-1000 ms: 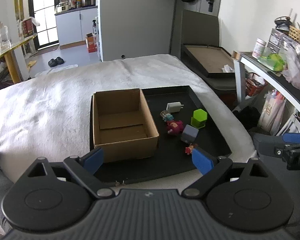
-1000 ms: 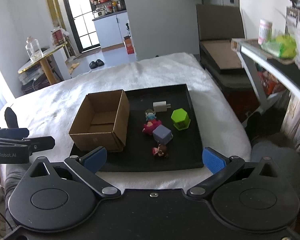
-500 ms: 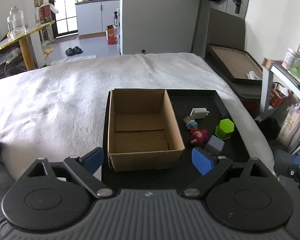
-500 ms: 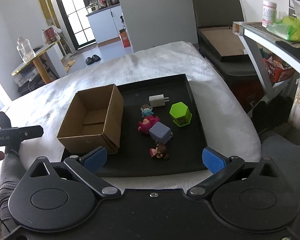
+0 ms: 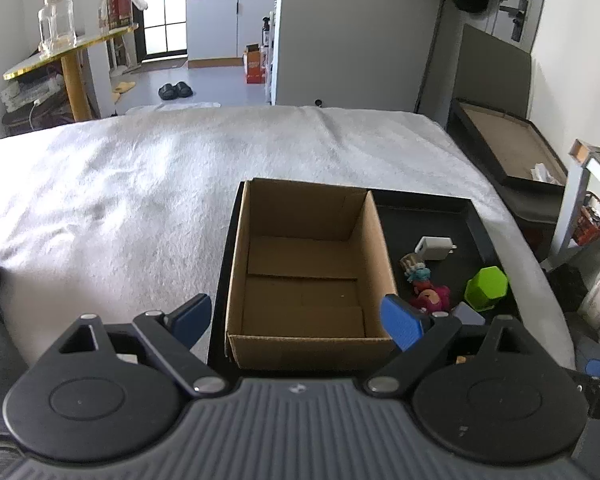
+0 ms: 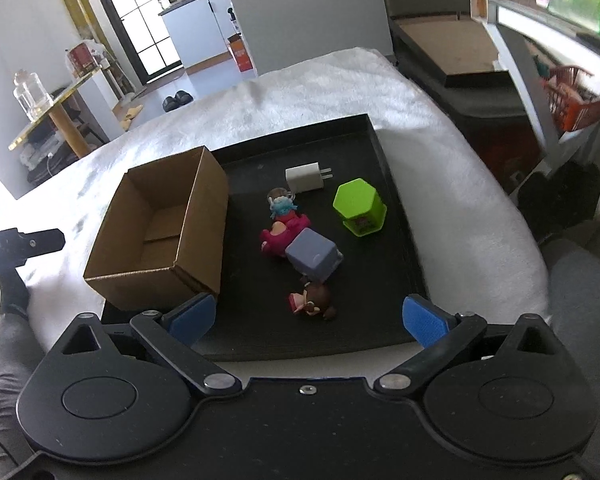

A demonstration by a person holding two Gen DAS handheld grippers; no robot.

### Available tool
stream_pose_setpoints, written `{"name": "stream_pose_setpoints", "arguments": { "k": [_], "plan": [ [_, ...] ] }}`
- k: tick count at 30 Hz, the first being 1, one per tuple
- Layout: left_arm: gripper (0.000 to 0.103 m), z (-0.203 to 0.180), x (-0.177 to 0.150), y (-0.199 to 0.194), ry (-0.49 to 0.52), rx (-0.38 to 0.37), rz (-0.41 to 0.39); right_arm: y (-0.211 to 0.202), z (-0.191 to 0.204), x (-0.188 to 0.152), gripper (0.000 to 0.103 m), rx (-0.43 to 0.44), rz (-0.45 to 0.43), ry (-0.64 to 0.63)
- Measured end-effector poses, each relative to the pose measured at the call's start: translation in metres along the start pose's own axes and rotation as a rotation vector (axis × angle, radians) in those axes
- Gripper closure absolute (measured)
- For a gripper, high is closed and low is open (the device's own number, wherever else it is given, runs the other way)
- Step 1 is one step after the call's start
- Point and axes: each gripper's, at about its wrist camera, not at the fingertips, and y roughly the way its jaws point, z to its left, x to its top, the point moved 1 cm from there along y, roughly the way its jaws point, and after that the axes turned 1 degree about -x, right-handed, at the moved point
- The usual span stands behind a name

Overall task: Organize rigid objects
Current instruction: 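Move the right gripper down to the brown-haired doll figurine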

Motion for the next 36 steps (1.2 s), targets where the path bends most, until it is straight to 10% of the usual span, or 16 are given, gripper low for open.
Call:
{"name": "stream_pose_setpoints", "arguments": {
  "k": [15,36],
  "plan": [
    [0.022,0.008,-0.008,0.060,-0.016,0.041,0.080,0.048,-0.010,0.001,0.012,-0.014,0.089,0.030],
    [0.064,0.027,-0.014,0.098,-0.065,0.116,0.050,0.103,0.019,0.005,0.018,-0.046,0.164,-0.074]
  ]
}}
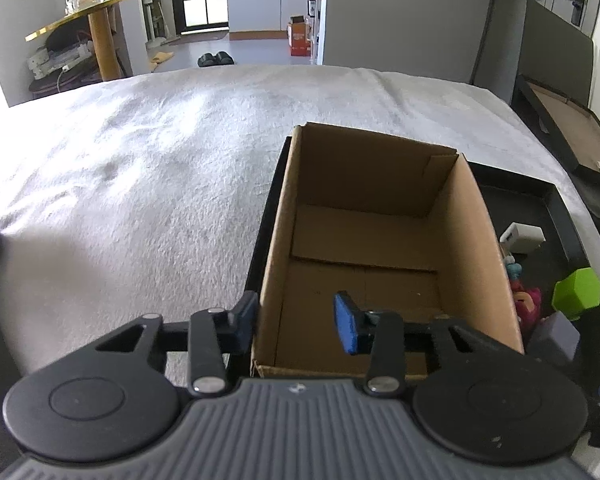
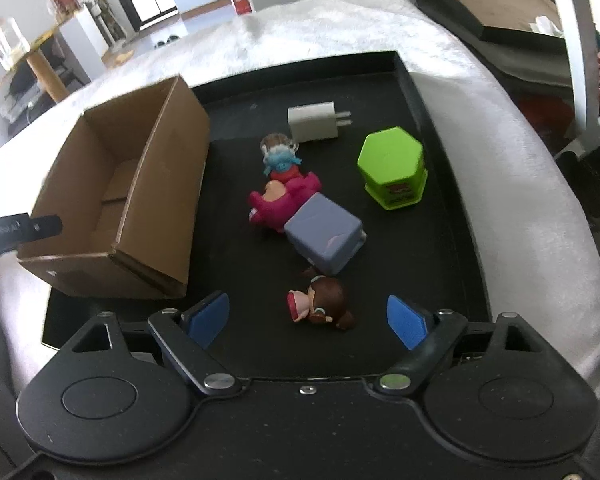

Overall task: Organize rigid objects
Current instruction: 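Move the right gripper down to the brown-haired doll figurine, then close the right gripper on the doll and lift it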

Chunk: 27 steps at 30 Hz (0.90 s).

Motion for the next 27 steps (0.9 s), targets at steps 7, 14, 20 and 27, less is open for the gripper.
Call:
{"name": "stream_pose_setpoints", "arguments": {
  "k": [7,14,20,27],
  "plan": [
    [0.080,0.004,-0.008,0.006,0.012,0.029,-0.058,0.021,0.010,0.000,0.022,-0.046,0.029,-0.053],
    [0.086,0.007,-0.010,0.006,0.003,0.025,-0.090,0.038,0.018,-0.002,0.047,-0.088,0.051,-0.101],
    [0.094,0.008,-0.011,0.006,-0.001,-0.001,-0.100,0.038,0.025,-0.004,0.060,-0.101,0.042,-0.133],
    [0.095,0.005,-0.012,0.005,0.018,0.003,-0.107,0.028,0.035,0.001,0.060,-0.120,0.019,-0.169]
  ]
}}
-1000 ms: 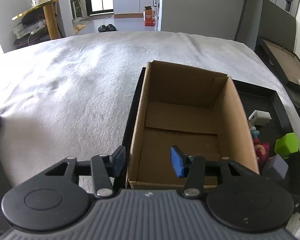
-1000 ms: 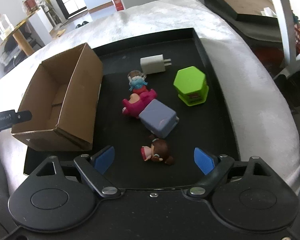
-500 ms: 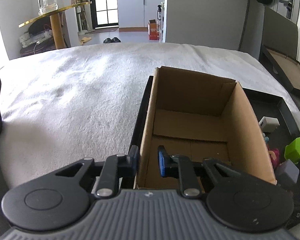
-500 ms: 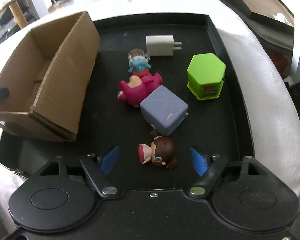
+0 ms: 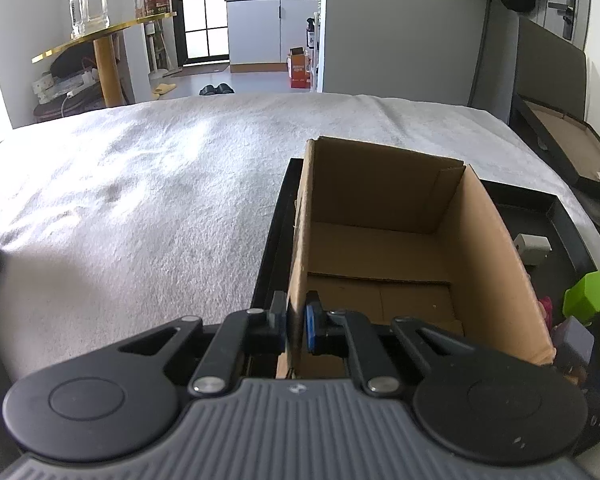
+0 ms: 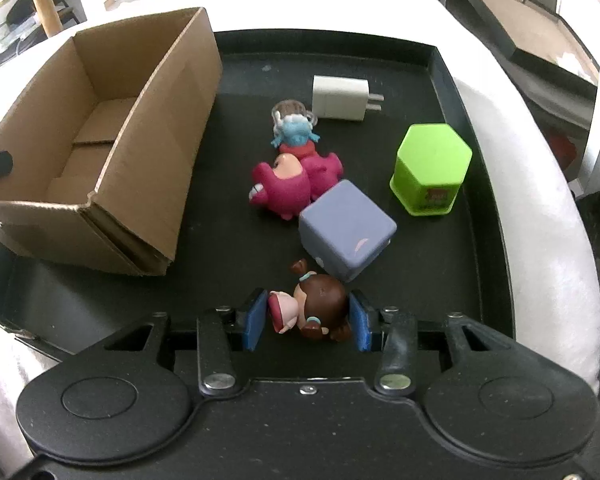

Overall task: Organize rigid objects
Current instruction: 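Close the right gripper on the doll and lift it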

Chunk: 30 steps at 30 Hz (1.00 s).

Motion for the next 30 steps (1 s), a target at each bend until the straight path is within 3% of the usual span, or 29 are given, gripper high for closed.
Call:
{"name": "stream_pose_setpoints", "arguments": {
  "k": [30],
  "plan": [
    [0.096,0.006,0.001,-0.007,0.005,-0.022,-0.011,-0.063,0.050,0.072,0.060,0.068,-0.326,-0.174]
  ]
}}
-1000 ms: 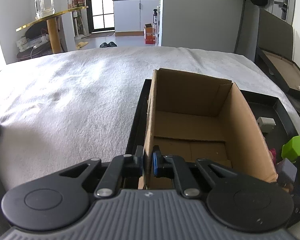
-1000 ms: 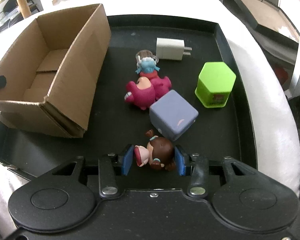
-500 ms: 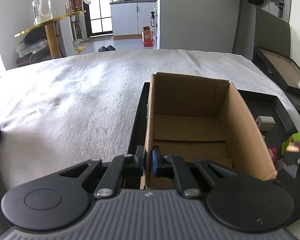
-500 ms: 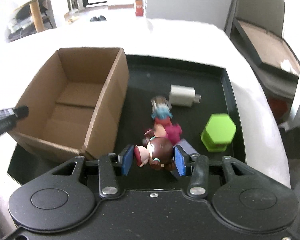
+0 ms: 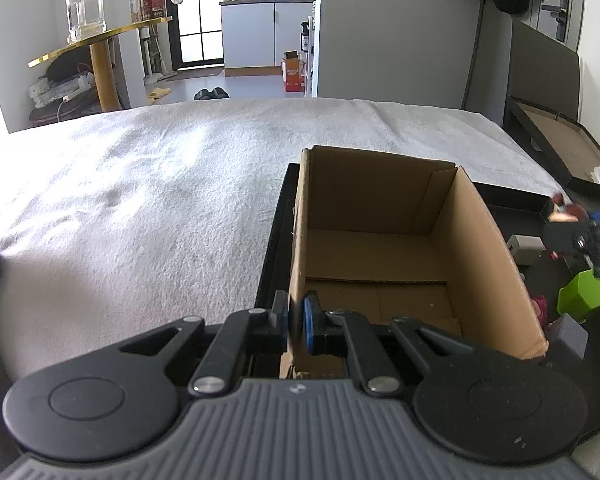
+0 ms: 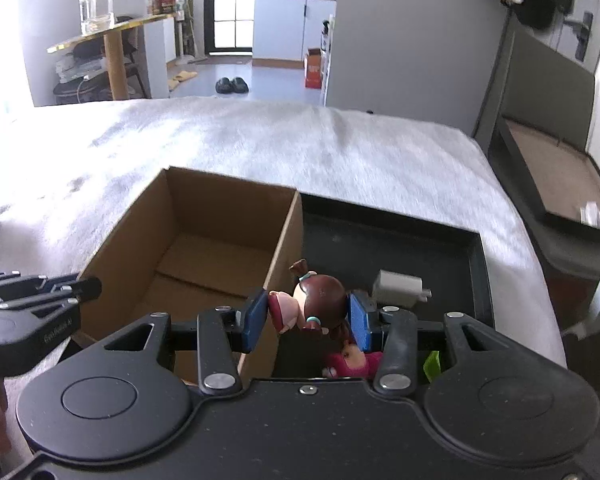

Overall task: Organize rigid objects
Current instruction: 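Close the right gripper on the doll and lift it, then carry the doll over the cardboard box and open the right gripper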

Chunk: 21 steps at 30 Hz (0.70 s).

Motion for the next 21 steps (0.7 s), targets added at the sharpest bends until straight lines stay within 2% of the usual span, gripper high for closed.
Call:
{"name": "stream_pose_setpoints", "arguments": {
  "k": [15,21],
  "plan": [
    [0.096,0.003,0.000,0.000,-0.015,-0.007,0.006,0.010,0.026,0.026,0.060,0.069,-0.083,-0.064],
    [0.096,0.004,0.000,0.001,-0.026,-0.008,0.009,0.019,0.039,0.026,0.060,0.102,-0.075,-0.096]
  ]
}}
